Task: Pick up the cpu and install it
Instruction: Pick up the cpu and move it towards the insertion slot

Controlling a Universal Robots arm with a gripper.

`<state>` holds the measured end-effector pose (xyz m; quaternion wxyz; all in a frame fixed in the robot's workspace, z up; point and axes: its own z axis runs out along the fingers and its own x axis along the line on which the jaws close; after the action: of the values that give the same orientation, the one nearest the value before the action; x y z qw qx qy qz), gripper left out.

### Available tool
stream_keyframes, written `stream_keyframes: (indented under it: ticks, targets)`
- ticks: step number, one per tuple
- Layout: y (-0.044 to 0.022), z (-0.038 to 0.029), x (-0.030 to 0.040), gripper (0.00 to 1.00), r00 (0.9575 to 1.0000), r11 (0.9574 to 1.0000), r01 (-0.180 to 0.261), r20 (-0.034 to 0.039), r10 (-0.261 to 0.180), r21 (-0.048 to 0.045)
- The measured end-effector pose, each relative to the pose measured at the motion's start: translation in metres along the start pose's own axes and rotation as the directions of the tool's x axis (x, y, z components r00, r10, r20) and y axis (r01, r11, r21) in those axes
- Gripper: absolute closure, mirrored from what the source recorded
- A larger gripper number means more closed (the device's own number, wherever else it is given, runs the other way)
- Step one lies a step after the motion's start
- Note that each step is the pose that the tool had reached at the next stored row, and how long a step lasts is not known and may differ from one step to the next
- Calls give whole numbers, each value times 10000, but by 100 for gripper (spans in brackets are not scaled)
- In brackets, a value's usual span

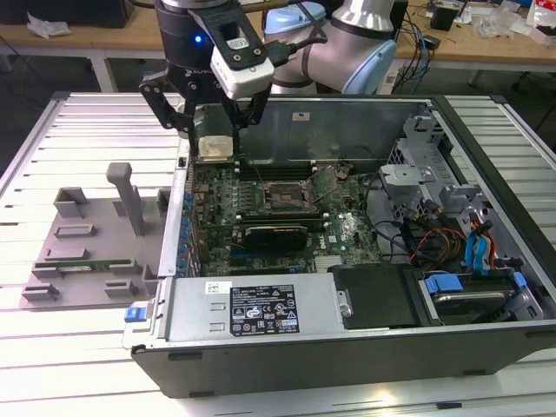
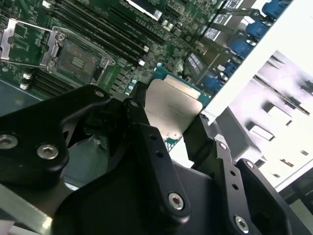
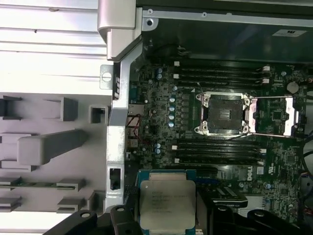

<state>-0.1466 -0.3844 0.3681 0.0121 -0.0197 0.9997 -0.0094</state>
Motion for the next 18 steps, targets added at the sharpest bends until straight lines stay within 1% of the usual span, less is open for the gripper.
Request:
stream_keyframes:
  ticks: [8, 14, 18]
  targets:
    - [16, 36, -88, 45, 10000, 10000, 0, -2, 0, 0]
    - [44, 114, -163, 45, 10000, 10000, 0, -6, 0, 0]
    - [54, 163, -191, 45, 10000, 10000, 1, -6, -1, 0]
